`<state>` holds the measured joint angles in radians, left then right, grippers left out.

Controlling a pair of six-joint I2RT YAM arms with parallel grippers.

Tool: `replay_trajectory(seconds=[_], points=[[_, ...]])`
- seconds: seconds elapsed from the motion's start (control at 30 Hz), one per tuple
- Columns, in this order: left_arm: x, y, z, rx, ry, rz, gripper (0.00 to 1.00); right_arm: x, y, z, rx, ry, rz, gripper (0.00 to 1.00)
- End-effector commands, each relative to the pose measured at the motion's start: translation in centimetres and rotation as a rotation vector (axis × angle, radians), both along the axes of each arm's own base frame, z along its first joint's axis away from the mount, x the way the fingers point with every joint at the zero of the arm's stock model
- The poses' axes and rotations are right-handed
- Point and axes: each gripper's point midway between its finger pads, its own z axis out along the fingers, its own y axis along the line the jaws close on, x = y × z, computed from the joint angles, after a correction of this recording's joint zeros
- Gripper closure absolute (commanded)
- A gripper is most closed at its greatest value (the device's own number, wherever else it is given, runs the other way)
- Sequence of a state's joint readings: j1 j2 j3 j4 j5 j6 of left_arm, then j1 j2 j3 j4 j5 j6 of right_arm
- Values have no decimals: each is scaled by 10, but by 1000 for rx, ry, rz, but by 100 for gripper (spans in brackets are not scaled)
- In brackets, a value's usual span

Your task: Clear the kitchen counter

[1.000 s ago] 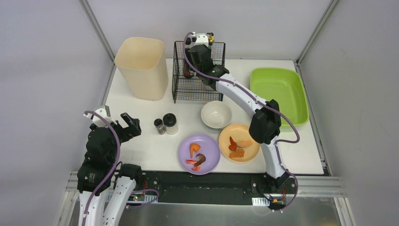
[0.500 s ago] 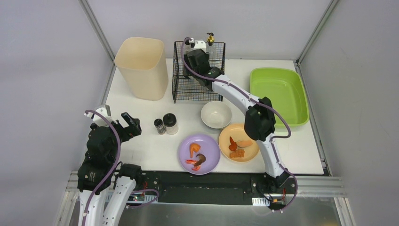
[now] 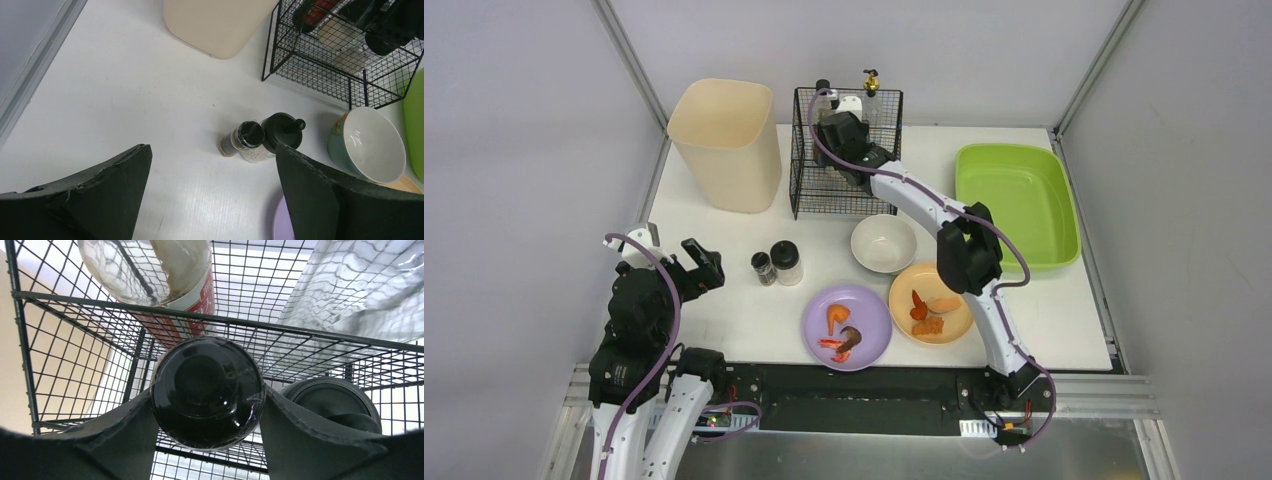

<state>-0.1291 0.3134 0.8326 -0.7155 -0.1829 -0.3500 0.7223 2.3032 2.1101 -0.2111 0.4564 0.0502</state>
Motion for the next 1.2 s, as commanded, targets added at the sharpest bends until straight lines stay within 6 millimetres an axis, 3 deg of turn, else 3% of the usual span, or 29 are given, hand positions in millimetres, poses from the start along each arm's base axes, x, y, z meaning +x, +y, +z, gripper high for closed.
replay_trajectory(seconds=[0.0, 0.27, 0.73, 0.9, 1.17], points=[[4, -2, 5, 7, -21, -16, 1, 17, 4, 42, 96, -101, -33, 55], [4, -2, 6, 8, -22, -15, 1, 21, 5, 26, 79, -71, -38, 40], [4, -2, 5, 8, -20, -17, 1, 21, 3, 20, 68, -56, -42, 22], [4, -1, 5, 9, -18, -14, 1, 18, 3, 29, 86, -61, -35, 21], [5, -2, 4, 9, -15, -17, 1, -3, 1, 69, 100, -134, -4, 19]])
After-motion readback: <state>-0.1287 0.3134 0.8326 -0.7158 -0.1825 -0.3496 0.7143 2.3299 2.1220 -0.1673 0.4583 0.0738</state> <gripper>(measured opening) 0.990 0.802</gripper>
